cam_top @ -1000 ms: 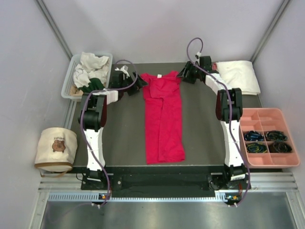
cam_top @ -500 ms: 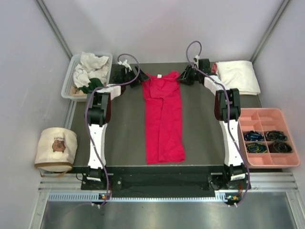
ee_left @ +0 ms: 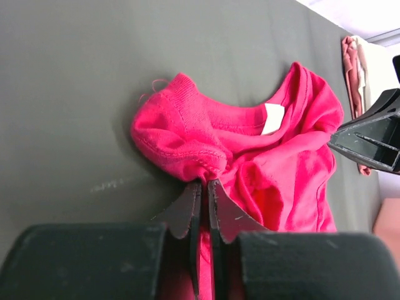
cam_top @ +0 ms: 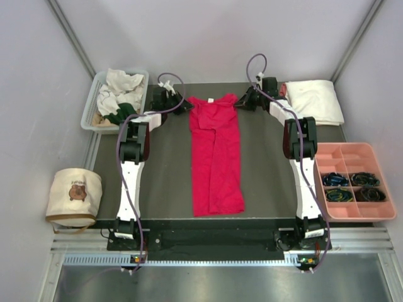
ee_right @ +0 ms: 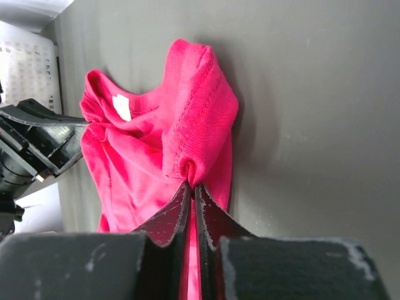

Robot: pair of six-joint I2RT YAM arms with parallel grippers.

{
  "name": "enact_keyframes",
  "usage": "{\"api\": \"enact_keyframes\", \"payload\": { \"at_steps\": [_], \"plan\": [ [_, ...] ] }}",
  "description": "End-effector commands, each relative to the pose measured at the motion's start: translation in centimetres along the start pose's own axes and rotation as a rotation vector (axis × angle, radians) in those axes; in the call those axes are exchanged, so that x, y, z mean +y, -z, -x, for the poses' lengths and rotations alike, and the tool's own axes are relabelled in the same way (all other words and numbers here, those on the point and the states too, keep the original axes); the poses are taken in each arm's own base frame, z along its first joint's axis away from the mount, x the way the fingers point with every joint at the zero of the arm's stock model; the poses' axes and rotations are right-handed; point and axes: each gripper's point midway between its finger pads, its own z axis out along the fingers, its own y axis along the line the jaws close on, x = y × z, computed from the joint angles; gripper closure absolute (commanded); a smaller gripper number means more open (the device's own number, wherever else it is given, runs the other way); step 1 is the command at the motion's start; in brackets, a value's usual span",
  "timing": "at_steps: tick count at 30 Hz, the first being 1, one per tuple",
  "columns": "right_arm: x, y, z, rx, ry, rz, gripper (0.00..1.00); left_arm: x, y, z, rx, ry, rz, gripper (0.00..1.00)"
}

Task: Fold and stack the t-shirts
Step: Grab the bottom of the folded rectangular tshirt with both arms

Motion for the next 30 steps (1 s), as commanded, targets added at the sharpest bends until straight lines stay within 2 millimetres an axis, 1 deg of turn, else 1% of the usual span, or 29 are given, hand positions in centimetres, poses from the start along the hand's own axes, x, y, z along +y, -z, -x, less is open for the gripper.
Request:
{"api": "enact_keyframes", "payload": {
  "at_steps": [1, 5, 7, 8, 10, 13, 15, 16, 17, 19, 23, 30],
  "plan": [
    [1.2, 0.2, 2.5, -0.065, 0.038, 0.057, 1.0, 1.4, -0.6, -1.3, 0.034, 0.016, 0.013, 0.96],
    [1.7, 0.2, 3.3, -0.1, 0.038, 0.085, 1.0, 1.1, -0.9, -1.0, 0.02, 0.014, -0.017, 0.96],
    [1.6, 0.2, 3.4, -0.11, 0.034, 0.09, 1.0, 0.2, -1.1, -0.4, 0.006, 0.018, -0.054, 0.96],
    [1.5, 0.3, 3.5, -0.11, 0.017, 0.088, 1.0, 0.2, -1.2, -0.4, 0.007, 0.022, -0.062, 0.96],
    [1.8, 0.3, 4.3, -0.145, 0.029, 0.114, 1.0, -0.3, -1.4, -0.2, 0.005, 0.036, -0.092, 0.96],
    [1.7, 0.3, 4.8, -0.163, 0.014, 0.124, 1.0, -1.4, -1.6, 0.7, -0.02, 0.048, -0.135, 0.96],
    [1.1, 0.3, 5.2, -0.173, 0.001, 0.122, 1.0, -1.8, -1.7, 1.1, -0.034, 0.059, -0.158, 0.97],
    [1.2, 0.1, 5.2, -0.173, 0.001, 0.125, 1.0, -2.1, -1.8, 1.6, -0.044, 0.058, -0.167, 0.97],
    [1.3, 0.2, 5.5, -0.179, -0.002, 0.128, 1.0, -2.1, -1.9, 1.7, -0.049, 0.063, -0.17, 0.97],
    [1.0, -0.1, 5.5, -0.177, -0.007, 0.129, 1.0, -2.7, -2.0, 2.4, -0.065, 0.066, -0.188, 0.97],
    [0.8, -0.3, 5.6, -0.175, -0.012, 0.135, 1.0, -2.8, -2.3, 2.9, -0.088, 0.071, -0.197, 0.96],
    [1.0, 0.1, 6.5, -0.194, -0.006, 0.143, 1.0, -2.8, -2.7, 3.8, -0.12, 0.073, -0.208, 0.96]
  ]
}}
